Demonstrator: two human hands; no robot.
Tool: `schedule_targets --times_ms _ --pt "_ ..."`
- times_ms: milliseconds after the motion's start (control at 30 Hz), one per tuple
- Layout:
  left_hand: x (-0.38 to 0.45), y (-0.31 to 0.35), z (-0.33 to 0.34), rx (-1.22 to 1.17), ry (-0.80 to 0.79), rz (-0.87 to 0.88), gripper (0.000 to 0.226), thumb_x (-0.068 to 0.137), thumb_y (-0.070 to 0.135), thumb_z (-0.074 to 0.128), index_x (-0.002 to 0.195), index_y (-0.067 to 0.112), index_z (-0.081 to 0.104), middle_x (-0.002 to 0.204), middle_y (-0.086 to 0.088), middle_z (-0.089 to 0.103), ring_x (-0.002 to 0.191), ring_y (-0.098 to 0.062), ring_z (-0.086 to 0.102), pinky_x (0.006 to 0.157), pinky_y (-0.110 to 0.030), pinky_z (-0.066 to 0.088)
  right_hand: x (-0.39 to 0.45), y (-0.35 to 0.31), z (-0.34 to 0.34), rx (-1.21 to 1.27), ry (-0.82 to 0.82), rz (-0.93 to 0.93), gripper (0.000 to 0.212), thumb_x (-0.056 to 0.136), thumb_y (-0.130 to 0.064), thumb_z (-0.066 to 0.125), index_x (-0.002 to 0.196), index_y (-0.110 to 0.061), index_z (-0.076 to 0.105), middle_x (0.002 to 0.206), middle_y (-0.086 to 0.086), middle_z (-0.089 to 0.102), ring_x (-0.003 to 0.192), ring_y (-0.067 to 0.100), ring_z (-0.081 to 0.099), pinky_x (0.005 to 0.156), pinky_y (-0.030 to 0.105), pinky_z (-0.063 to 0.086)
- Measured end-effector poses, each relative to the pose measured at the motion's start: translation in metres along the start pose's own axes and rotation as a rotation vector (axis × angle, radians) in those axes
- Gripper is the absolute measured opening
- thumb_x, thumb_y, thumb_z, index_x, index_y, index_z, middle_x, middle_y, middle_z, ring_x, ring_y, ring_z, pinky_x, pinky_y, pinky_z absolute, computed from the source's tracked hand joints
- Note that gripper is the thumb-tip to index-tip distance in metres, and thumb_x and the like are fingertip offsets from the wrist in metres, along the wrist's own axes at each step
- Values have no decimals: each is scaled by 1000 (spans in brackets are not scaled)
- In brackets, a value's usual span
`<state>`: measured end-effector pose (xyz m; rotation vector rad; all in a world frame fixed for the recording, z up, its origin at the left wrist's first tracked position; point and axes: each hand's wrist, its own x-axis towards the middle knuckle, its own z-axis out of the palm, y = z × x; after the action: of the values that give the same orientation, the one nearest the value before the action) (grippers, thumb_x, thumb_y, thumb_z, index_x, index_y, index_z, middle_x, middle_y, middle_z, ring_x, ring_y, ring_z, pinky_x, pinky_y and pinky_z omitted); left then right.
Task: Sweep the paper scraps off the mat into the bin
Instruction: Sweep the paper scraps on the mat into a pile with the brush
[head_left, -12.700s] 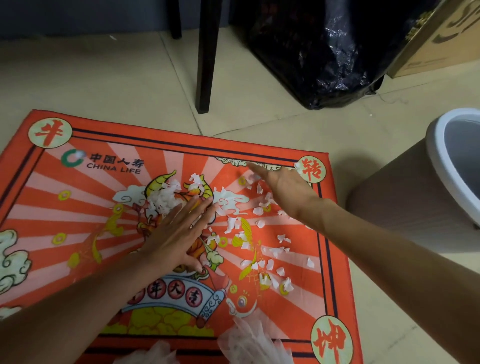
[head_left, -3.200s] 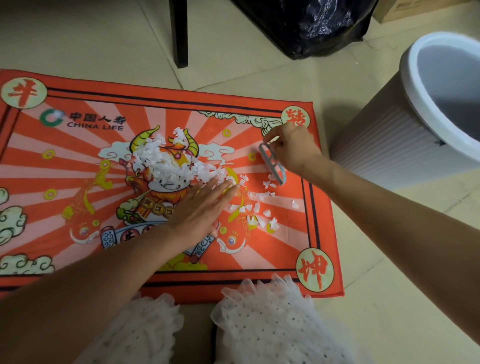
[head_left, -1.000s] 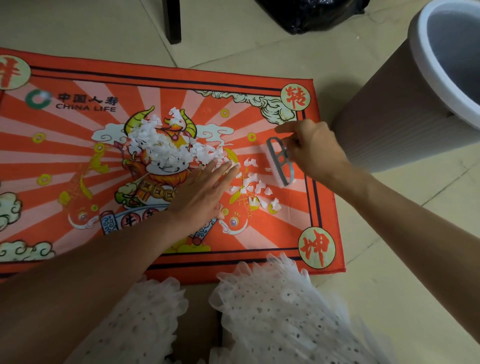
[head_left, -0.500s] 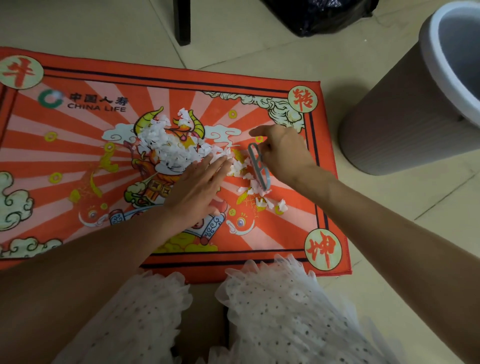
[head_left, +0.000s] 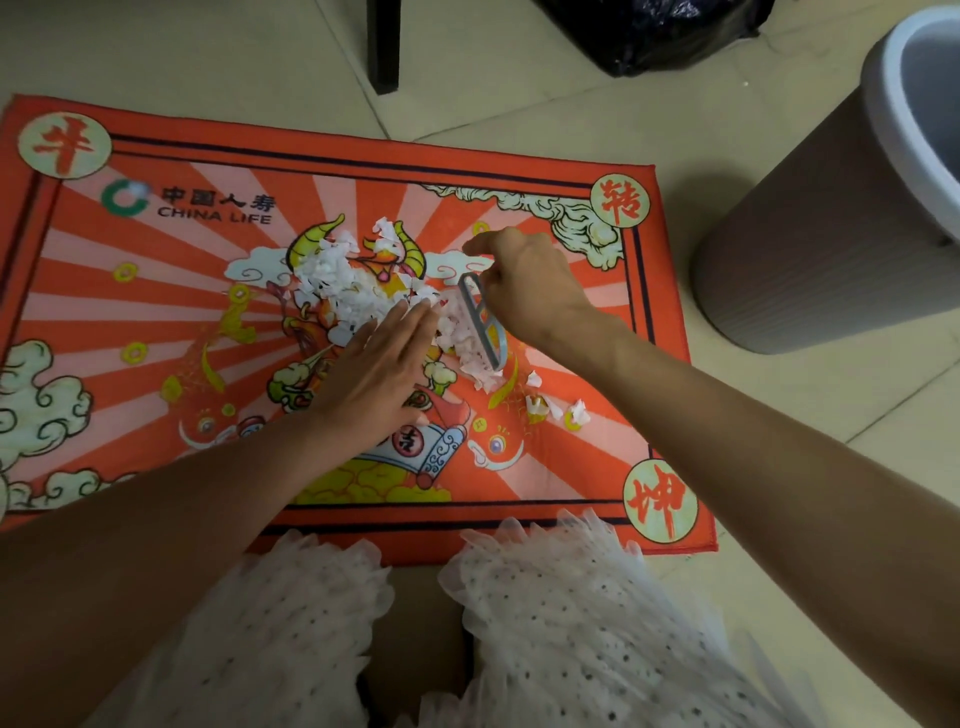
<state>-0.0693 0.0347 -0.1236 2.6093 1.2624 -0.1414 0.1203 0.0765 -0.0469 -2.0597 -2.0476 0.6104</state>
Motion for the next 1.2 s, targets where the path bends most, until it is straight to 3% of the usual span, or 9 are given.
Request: schedule_targets --times_ms 300,433,500,600,733,1033,1200 --pt "-1 6 1 -25 3 15 118 76 37 79 155 13 -4 163 -7 1 151 -27 1 120 -44 14 -21 39 -37 18 19 66 50 86 1 47 132 -14 58 103 16 70 102 28 67 91 43 54" --pt "1 17 3 -52 4 40 116 77 39 77 155 12 -4 163 -7 0 151 -28 0 121 -42 9 -44 60 -50 -30 25 96 50 88 -5 51 135 -22 55 115 17 68 106 35 65 92 46 53" --pt "2 22 4 -57 3 55 116 78 41 76 155 12 -5 164 -7 -1 151 -28 -1 121 -43 9 -59 70 -54 -61 20 91 50 89 -3 53 136 -21 54 109 17 71 101 35 67 89 47 53" --pt "4 27 4 -73 14 75 114 78 39 76 155 12 -3 164 -7 1 151 -28 0 122 -43 9 -80 83 -57 -104 27 89 48 92 -4 53 137 -19 53 96 16 73 91 34 69 84 45 54" --pt "8 30 7 -60 10 84 116 77 43 76 155 12 -4 163 -7 1 150 -28 0 122 -42 8 -100 94 -49 -89 56 88 42 93 -2 53 133 -15 57 101 13 74 95 29 70 84 36 52" --pt "9 29 7 -46 5 83 118 73 43 79 155 11 1 163 -8 7 150 -30 5 121 -46 14 -94 70 -19 105 88 149 46 91 1 46 131 -18 59 100 10 73 88 25 71 89 41 55" --pt "8 29 7 -50 4 84 117 73 40 80 155 10 3 163 -8 7 150 -30 4 121 -45 13 -75 29 0 107 105 59 44 92 -5 47 133 -16 58 102 18 72 95 38 67 84 44 54"
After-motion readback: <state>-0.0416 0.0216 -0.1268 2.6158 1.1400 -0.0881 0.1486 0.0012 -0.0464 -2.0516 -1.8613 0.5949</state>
